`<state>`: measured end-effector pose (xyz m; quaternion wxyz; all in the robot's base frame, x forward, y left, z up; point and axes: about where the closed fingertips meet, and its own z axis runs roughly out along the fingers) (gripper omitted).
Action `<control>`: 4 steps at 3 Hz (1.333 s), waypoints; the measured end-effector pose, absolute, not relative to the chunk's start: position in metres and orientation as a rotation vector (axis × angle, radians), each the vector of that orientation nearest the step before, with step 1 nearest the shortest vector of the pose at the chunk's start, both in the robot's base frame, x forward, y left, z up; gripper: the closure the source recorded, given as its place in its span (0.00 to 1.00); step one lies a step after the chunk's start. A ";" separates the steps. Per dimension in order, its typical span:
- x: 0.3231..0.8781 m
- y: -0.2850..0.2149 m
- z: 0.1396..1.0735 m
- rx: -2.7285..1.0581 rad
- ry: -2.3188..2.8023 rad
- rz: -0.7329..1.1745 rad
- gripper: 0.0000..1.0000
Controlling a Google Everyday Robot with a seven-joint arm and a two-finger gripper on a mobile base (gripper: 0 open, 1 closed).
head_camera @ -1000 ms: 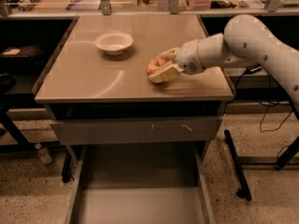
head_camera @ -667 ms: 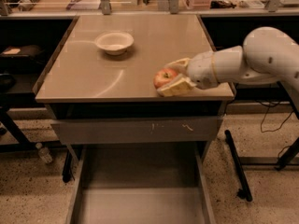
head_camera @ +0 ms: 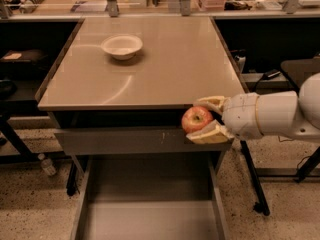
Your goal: Place apple into middle drawer
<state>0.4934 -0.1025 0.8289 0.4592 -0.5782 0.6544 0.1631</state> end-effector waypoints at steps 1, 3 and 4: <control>0.460 -0.109 0.786 -1.410 1.654 0.371 1.00; 0.432 -0.095 0.676 -1.332 1.790 0.375 1.00; 0.432 -0.095 0.676 -1.332 1.790 0.375 1.00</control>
Offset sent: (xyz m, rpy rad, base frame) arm -0.0742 0.0002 -0.1833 -0.0013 0.1257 -0.1747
